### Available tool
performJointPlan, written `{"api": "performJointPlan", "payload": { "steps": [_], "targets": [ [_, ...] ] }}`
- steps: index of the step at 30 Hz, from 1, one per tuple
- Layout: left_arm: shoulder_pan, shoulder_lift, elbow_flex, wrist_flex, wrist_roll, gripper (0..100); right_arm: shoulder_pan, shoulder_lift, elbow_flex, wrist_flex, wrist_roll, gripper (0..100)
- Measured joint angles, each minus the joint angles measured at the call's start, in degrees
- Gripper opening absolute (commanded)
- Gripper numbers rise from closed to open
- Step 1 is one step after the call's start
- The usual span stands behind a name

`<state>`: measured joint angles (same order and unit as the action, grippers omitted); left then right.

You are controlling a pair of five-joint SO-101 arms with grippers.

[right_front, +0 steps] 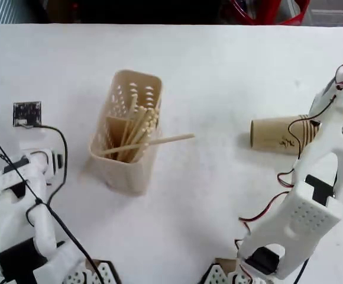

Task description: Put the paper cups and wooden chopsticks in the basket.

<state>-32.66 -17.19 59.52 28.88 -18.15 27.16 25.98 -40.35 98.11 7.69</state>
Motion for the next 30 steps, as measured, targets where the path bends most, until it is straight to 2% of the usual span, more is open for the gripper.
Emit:
{"api": "performJointPlan", "payload": {
  "steps": [7,12,15,17,21,25,30],
  "targets": [
    [0.00,0.00,0.00,0.00,-0.09,21,-3.25,1.23,0.62,0.18,2.64,12.7],
    [0.09,0.00,0.00,0.00,-0.09,21,-13.01,-6.77,7.74,0.18,3.78,1.3],
    [0.09,0.00,0.00,0.00,-0.09,21,-19.69,-11.60,15.38,-1.58,3.96,1.9],
    [0.09,0.00,0.00,0.00,-0.09,21,-21.71,-15.03,21.10,-3.34,5.19,2.0],
    [0.09,0.00,0.00,0.00,-0.09,21,-19.87,-27.16,34.99,-12.22,7.38,1.9],
    [0.09,0.00,0.00,0.00,-0.09,21,-18.37,-40.00,52.48,-26.20,13.10,1.9],
    [0.70,0.00,0.00,0.00,-0.09,21,-17.67,-40.70,61.27,-38.95,15.56,1.9]
  ]
}}
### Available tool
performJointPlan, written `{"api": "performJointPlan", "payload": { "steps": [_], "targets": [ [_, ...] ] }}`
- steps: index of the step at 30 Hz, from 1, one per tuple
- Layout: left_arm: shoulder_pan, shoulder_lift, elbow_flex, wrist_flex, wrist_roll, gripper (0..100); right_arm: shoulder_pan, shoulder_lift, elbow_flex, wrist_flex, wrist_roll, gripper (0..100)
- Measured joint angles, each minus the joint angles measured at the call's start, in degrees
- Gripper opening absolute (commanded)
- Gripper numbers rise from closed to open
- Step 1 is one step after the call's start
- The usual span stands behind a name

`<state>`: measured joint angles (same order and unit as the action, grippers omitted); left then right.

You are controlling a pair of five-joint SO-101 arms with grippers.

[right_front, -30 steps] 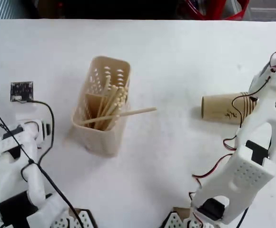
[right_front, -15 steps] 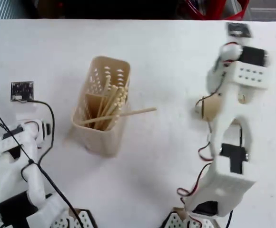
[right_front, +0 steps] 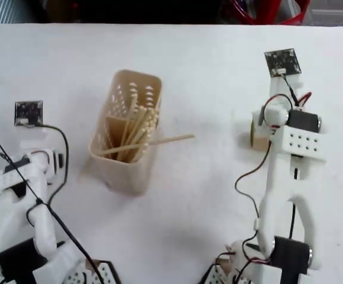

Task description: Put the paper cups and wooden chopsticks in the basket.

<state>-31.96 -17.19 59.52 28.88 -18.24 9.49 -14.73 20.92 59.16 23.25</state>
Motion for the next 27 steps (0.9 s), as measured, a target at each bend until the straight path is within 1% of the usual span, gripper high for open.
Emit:
{"api": "performJointPlan", "payload": {
  "steps": [5,10,17,20,22,27],
  "targets": [
    [-0.18,0.00,0.00,0.00,0.00,21,-2.29,8.53,0.00,-3.08,0.88,1.9],
    [-0.26,0.00,0.00,0.00,0.00,21,-2.46,15.91,-2.20,-4.84,1.05,1.9],
    [-0.18,0.00,0.00,0.00,0.00,21,-5.36,20.66,-4.04,-6.15,1.14,1.9],
    [-0.18,0.00,0.00,0.00,0.00,21,-8.00,22.51,-3.16,-6.24,1.14,1.9],
    [-0.26,0.00,0.00,0.00,0.00,21,-9.93,23.12,-1.49,-5.54,1.58,1.9],
    [-0.26,0.00,0.00,0.00,0.00,21,-11.16,23.21,-0.62,-5.19,3.96,2.1]
  ]
}}
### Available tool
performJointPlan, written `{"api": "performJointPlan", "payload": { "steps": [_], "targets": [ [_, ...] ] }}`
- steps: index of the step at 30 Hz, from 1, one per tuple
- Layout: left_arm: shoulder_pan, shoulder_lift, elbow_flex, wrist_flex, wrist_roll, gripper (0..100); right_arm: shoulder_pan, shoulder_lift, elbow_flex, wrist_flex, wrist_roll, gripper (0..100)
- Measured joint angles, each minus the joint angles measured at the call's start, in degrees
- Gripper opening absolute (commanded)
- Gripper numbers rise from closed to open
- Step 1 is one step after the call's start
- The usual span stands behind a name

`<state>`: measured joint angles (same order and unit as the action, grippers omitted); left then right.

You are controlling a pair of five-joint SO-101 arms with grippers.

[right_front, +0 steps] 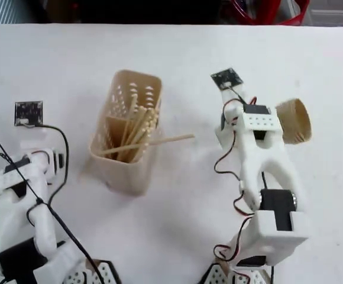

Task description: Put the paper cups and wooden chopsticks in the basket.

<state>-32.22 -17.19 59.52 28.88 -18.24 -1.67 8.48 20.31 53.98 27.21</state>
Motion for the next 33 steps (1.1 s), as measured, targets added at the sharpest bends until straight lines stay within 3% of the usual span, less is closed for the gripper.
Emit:
{"api": "performJointPlan", "payload": {
  "steps": [7,16,21,33],
  "targets": [
    [0.09,0.00,0.00,0.00,0.00,21,-4.22,-0.26,0.00,3.52,0.18,2.0],
    [0.00,0.00,0.00,0.00,0.00,21,11.25,-13.71,-0.09,2.81,-2.73,2.1],
    [0.09,0.00,0.00,0.00,0.00,21,13.63,-13.98,-2.55,2.73,-2.81,2.1],
    [0.09,0.00,0.00,0.00,0.00,21,13.63,4.48,-17.93,3.60,-2.81,1.9]
  ]
}}
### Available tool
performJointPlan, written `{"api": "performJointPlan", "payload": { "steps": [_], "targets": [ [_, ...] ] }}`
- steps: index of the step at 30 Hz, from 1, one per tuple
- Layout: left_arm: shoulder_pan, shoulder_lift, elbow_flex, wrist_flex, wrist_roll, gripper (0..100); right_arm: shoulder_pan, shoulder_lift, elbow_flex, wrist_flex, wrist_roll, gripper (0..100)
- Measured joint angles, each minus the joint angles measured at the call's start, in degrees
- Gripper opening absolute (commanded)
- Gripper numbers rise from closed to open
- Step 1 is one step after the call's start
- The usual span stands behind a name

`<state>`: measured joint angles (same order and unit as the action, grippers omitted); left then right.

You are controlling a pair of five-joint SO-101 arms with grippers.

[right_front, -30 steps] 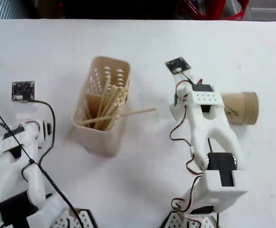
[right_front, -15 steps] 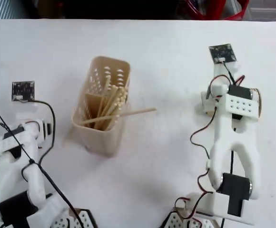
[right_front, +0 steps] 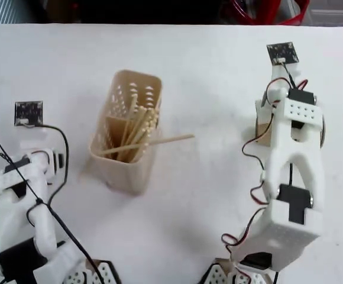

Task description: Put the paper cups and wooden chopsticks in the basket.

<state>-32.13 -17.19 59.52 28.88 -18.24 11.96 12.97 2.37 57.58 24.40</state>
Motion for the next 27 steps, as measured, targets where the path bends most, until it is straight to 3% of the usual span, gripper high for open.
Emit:
{"api": "performJointPlan", "payload": {
  "steps": [6,15,19,27],
  "targets": [
    [0.00,0.00,0.00,0.00,0.00,21,-0.44,2.37,-1.58,1.67,2.11,1.9],
    [0.00,0.00,0.00,0.00,0.00,21,-12.75,3.16,10.73,-0.79,2.64,1.9],
    [-0.09,0.00,0.00,0.00,0.00,21,-13.01,2.29,14.07,-1.05,2.55,1.9],
    [0.18,0.00,0.00,0.00,0.00,21,-17.14,-13.80,26.81,-0.97,2.55,2.1]
  ]
}}
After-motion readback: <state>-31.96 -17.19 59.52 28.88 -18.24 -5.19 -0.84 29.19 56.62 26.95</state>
